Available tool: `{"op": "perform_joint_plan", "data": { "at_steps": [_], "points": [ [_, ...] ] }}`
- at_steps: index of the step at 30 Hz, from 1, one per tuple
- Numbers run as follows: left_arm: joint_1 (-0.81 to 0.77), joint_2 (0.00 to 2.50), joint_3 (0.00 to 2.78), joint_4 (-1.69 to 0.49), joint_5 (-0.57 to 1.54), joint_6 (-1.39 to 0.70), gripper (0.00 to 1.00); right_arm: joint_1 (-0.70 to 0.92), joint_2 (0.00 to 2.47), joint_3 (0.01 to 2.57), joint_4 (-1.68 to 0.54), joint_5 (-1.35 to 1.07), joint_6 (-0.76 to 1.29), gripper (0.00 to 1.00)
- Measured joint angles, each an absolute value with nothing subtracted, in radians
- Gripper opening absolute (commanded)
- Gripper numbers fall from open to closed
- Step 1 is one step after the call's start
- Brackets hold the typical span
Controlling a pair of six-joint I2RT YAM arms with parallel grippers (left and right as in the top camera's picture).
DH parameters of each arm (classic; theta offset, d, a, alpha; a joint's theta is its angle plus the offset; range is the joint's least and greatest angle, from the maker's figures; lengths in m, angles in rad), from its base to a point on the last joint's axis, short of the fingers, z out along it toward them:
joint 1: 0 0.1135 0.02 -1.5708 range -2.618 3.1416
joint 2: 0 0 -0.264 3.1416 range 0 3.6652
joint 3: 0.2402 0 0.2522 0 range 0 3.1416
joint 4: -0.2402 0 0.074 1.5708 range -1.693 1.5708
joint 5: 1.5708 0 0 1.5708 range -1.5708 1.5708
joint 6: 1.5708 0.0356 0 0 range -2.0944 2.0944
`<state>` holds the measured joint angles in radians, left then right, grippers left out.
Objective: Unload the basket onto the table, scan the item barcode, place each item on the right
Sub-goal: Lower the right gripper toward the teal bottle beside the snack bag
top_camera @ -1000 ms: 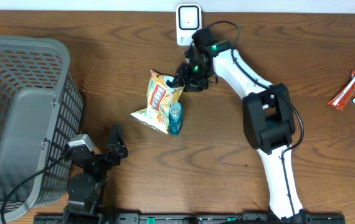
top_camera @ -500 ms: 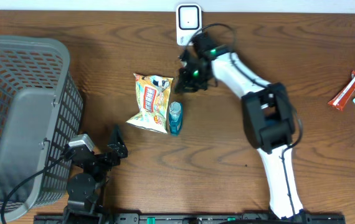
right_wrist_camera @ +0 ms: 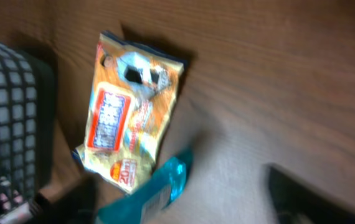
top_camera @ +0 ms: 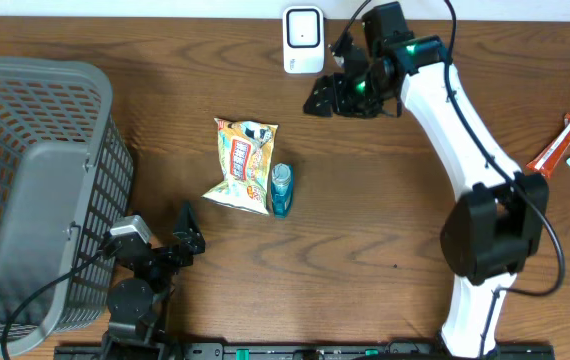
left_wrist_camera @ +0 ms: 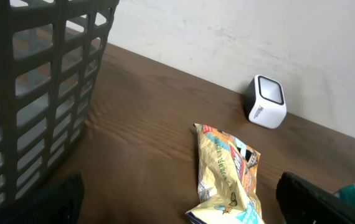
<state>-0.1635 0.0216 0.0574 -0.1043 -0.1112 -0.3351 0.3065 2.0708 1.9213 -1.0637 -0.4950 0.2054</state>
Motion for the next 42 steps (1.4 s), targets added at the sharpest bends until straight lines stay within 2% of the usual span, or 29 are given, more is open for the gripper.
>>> {"op": "perform_joint_plan", "data": {
  "at_steps": [4, 14, 20, 22, 25, 29, 31, 32, 34, 35, 39, 42],
  "points": [
    [-0.164, 0.022, 0.057, -0.104, -0.112, -0.336, 0.98, 0.328, 1.989, 1.921, -1.146, -0.385, 0.162, 0.99],
    [-0.163, 0.022, 0.057, -0.104, -0.112, -0.335, 0.98, 0.333, 1.841, 1.922, -1.370, -0.369, -0.259, 0.99],
    [-0.163, 0.022, 0.057, -0.104, -0.111, -0.335, 0.98, 0.348, 1.845, 1.921, -1.317, -0.404, -0.117, 0.99],
    [-0.164, 0.022, 0.057, -0.104, -0.112, -0.335, 0.98, 0.366, 1.845, 1.921, -1.306, -0.382, -0.127, 0.99],
    [-0.163, 0.022, 0.057, -0.105, -0.112, -0.336, 0.98, 0.412, 1.845, 1.921, -1.349, -0.363, -0.299, 0.99],
    [-0.163, 0.022, 0.057, -0.104, -0.112, -0.335, 0.98, 0.472, 1.845, 1.921, -1.398, -0.358, -0.671, 0.99],
    [-0.164, 0.022, 0.057, -0.104, -0.112, -0.335, 0.98, 0.479, 1.845, 1.921, -1.399, -0.360, -0.795, 0.99],
    [-0.164, 0.022, 0.057, -0.104, -0.112, -0.335, 0.98, 0.480, 1.845, 1.921, -1.403, -0.364, -0.844, 0.97],
    [-0.163, 0.022, 0.057, -0.104, -0.112, -0.335, 0.98, 0.485, 1.845, 1.921, -1.410, -0.373, -0.916, 0.77],
    [-0.163, 0.022, 0.057, -0.104, -0.112, -0.335, 0.98, 0.491, 1.845, 1.921, -1.407, -0.379, -0.945, 0.72],
    [-0.163, 0.022, 0.057, -0.104, -0.111, -0.335, 0.98, 0.522, 1.845, 1.921, -1.386, -0.437, -0.986, 0.78],
    [-0.163, 0.022, 0.057, -0.104, -0.112, -0.335, 0.98, 0.548, 1.849, 1.920, -1.356, -0.463, -0.967, 0.70]
  ]
}}
